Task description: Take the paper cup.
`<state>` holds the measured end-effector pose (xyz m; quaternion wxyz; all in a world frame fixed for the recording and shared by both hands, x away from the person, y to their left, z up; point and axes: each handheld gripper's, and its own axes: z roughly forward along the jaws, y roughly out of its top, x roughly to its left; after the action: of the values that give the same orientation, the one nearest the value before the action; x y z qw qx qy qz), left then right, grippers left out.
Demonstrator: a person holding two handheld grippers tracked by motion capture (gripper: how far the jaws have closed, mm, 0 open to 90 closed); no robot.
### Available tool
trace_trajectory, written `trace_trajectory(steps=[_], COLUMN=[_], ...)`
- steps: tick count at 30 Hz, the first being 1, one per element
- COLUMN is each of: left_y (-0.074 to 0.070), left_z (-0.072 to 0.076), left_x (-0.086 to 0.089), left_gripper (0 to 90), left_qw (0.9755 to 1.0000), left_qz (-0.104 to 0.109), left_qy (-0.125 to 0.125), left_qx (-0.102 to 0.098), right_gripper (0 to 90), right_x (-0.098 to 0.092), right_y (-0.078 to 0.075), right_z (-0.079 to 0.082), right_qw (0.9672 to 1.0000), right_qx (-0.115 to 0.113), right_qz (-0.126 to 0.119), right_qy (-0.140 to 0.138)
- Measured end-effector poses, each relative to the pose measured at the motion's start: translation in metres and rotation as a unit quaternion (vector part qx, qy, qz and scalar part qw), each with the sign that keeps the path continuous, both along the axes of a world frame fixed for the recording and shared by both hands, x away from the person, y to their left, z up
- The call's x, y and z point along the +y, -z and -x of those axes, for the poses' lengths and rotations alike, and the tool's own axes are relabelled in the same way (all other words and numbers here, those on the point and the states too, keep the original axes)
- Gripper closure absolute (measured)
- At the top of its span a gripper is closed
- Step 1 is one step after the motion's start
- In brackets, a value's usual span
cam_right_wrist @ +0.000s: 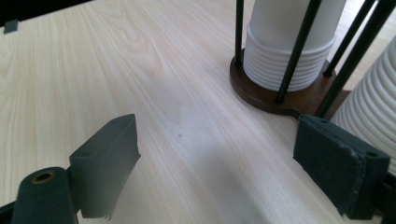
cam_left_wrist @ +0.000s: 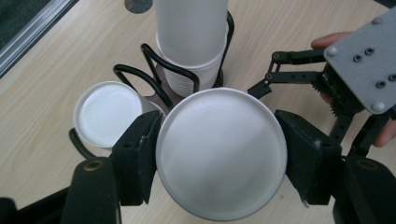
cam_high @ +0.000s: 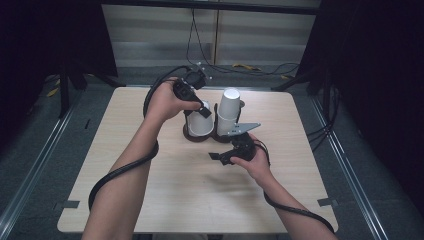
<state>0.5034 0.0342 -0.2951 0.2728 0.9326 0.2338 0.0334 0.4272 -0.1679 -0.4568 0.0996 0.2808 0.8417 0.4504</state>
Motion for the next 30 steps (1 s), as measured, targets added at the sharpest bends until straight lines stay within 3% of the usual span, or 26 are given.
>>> trace_trajectory(steps=[15, 30], left_y=[0.020, 0.039], left_z=[0.018, 0.019], left_x=[-0.008, -0.016], left_gripper=[34.3, 34.2], left_qw=[0.9995, 0.9989], left_qz=[0.019, 0.021], left_qy=[0.021, 0.022], left_qx=[0.016, 0.034], right_gripper=[13.5, 13.4], right_x=[-0.004, -0.008], right_y=[-0.008, -0.013], right_z=[0.006, 0.006], right_qw=[0.9995, 0.9999], right_qx=[0.009, 0.008], right_qz=[0.025, -0.006], right_qy=[-0.018, -0.013])
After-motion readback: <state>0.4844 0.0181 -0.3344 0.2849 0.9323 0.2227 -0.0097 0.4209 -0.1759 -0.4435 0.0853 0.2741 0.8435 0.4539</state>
